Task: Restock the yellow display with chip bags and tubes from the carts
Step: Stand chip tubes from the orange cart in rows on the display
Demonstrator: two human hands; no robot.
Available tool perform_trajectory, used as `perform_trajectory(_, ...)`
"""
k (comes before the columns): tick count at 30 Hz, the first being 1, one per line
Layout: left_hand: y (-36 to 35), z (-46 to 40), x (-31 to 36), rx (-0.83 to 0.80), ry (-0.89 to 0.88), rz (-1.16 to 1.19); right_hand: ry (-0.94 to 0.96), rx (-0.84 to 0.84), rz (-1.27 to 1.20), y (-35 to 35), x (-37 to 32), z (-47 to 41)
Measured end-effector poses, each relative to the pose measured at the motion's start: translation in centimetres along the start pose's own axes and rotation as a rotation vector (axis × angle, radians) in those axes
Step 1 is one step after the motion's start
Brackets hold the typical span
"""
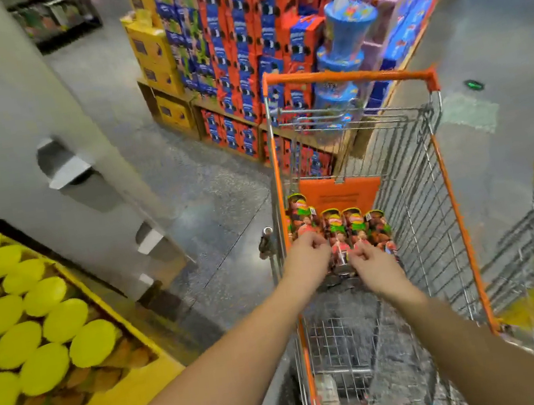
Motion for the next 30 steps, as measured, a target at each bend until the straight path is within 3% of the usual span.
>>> perform_trajectory(5, -5.6, -6.3, -0.6, -0.077, 0.094, -0.213, -0.169, 0.0, -0.007, 3.2, 8.3, -6.2)
perform_trajectory(12, -7.7, -14.2, -4.1, -0.019, 0.221, -0.467, -0.235, -0.135, 0.106, 4.0, 14.3, -13.5)
perform_trajectory(18, -9.2, -19.7, -7.4, 0.055, 0.424, -0.382, -0.336, -0.078, 0.04, 1.7, 19.2, -20.4)
perform_trajectory(24, -10.3, -25.0, -8.3, 0.104, 0.485, -0.317, -0.417, -0.014, -0.103, 0.2, 21.9, -26.2)
perform_trajectory(30, -10.3, -28.4, -9.6, 0.155, 0.525, -0.262, -0.408, -0.021, -0.022, 0.0, 21.2, -28.1)
Point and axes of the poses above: each hand's wrist, its own z-axis away from the middle knuckle, its own y-axis out of the back of the hand, x = y × z, the point moved 8 cm from there along -z, towards the middle knuckle, and after that the axes turned 6 degrees about -z, right-handed, at the moved point
